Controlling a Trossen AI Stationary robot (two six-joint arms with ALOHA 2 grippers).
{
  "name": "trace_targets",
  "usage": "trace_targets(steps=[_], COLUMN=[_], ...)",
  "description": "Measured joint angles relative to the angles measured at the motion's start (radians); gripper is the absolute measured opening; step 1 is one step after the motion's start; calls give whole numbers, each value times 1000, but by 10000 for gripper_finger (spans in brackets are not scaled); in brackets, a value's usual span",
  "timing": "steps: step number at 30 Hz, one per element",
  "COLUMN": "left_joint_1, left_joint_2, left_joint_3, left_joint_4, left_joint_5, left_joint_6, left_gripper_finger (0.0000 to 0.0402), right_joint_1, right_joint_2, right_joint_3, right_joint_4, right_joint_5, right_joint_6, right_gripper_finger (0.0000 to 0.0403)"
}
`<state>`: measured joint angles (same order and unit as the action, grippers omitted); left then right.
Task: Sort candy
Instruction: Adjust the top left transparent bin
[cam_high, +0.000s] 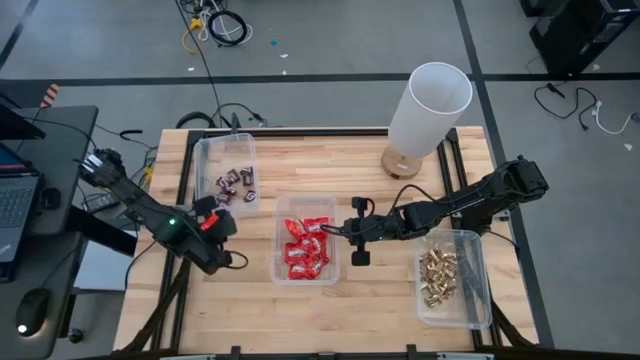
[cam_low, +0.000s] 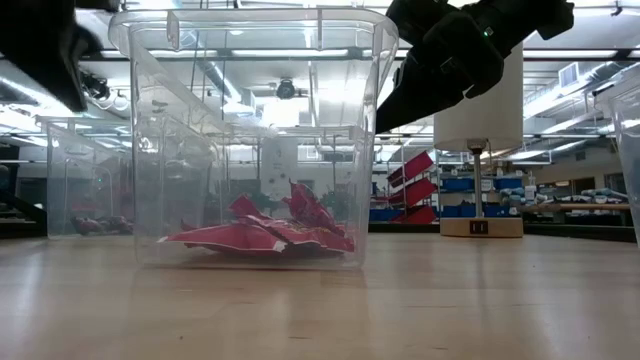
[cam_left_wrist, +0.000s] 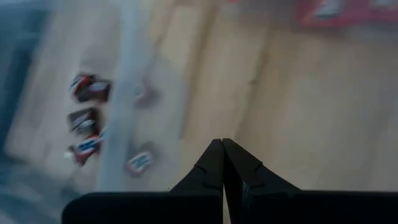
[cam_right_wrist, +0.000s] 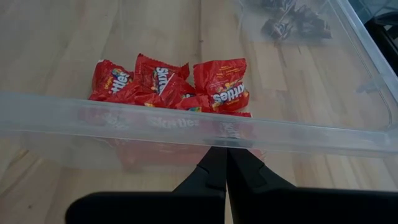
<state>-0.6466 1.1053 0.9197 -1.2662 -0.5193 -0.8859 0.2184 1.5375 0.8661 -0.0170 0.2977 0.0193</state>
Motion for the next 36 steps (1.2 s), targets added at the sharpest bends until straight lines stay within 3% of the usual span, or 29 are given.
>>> trace_targets(steps=[9,14,36], left_joint_1=[5,5,5], left_joint_2=[-1,-2,-2], left_joint_3=[-82,-91,-91], left_joint_4=[-67,-138,-291], left_joint_5=[-167,-169,-239], left_joint_6=[-102,-217,-450], left_gripper_finger=[0,0,0], right_joint_1=[0,0,-5], right_joint_2=[0,0,0], right_joint_3=[0,0,0], right_joint_4=[0,0,0], right_joint_5=[0,0,0], right_joint_6=[20,30,30], right_gripper_finger=[0,0,0])
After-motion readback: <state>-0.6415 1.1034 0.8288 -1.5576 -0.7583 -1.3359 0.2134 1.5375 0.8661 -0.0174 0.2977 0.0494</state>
